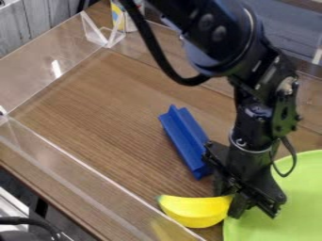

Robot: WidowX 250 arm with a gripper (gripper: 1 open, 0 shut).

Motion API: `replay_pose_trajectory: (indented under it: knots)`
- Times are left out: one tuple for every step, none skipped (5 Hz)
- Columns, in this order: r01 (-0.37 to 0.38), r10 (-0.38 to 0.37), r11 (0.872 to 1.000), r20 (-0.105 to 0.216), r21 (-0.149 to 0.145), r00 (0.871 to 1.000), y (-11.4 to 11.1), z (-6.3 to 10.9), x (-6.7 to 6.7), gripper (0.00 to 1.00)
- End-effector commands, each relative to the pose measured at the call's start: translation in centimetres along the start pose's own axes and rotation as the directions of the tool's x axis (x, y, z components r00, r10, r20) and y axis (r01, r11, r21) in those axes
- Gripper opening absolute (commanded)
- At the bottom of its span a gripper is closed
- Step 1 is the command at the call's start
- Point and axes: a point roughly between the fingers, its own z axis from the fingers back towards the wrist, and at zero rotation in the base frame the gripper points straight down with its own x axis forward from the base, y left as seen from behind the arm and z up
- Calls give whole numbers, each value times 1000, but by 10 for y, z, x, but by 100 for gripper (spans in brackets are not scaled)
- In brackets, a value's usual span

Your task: Put the banana in the green plate

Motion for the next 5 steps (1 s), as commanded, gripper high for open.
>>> replay_pose_trajectory:
  knots:
    - [0, 0, 1000, 24, -7, 1000, 2, 3, 3, 0]
    - [7, -7, 1000, 27, -9, 1000, 3, 2, 4, 0]
    - [16, -15, 1000, 29, -10, 999, 3, 1, 4, 0]
    - [23, -23, 1000, 32, -11, 999, 4, 0, 5, 0]
    - [30, -30, 999, 34, -12, 999, 4, -1, 6, 0]
